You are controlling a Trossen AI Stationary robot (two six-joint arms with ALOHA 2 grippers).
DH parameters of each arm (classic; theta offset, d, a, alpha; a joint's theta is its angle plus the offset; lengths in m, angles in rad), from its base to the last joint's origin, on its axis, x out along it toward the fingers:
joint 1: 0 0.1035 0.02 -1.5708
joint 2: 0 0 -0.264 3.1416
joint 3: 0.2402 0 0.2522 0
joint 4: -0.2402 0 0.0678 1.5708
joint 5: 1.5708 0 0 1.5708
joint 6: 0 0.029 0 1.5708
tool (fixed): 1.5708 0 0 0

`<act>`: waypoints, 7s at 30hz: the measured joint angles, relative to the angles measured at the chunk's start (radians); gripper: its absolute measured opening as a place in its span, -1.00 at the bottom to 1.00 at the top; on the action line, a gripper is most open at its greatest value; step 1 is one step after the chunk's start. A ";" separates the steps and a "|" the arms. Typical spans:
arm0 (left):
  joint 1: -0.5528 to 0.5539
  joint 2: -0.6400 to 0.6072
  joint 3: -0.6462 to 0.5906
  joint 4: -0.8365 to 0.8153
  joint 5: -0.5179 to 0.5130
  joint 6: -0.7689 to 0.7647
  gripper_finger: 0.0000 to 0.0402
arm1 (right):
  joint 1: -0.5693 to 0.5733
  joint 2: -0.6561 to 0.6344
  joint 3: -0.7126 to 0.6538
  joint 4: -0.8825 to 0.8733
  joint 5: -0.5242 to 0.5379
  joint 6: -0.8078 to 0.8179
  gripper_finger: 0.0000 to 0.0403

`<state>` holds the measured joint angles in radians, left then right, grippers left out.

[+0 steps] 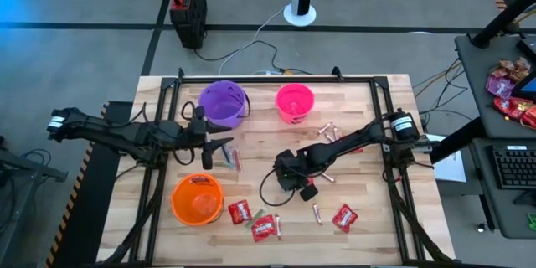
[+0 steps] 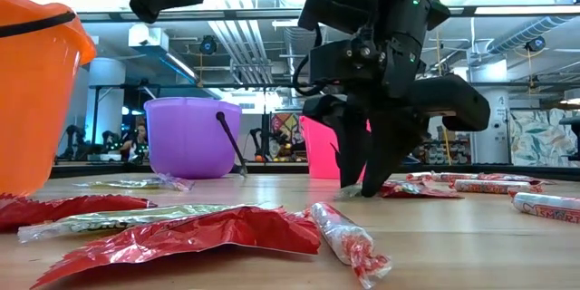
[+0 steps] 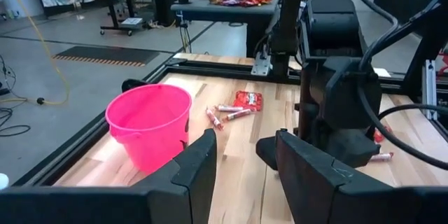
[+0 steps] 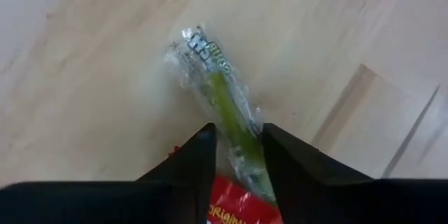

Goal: Sort candy by brand, put in halloween buckets
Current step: Put the transparent green candy into the pink bucket, then put the red candy into the purple bucket

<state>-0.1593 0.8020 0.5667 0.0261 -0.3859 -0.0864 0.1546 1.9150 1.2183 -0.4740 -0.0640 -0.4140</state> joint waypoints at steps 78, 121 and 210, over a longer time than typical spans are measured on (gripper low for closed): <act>-0.002 0.035 0.127 -0.116 0.003 0.000 -0.35 | -0.330 -0.579 -0.344 0.534 0.000 0.653 -0.25; -0.003 0.094 0.127 -0.018 0.005 -0.101 -0.35 | 0.098 -0.236 -0.273 0.025 0.184 0.590 -0.82; -0.161 0.585 0.126 0.571 0.314 0.098 -0.99 | 0.034 -0.437 -0.316 0.992 -0.162 0.651 -0.83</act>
<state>-0.3200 1.3871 0.6922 0.5975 -0.0721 0.0117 0.1884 1.4781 0.9025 0.5182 -0.2256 0.2370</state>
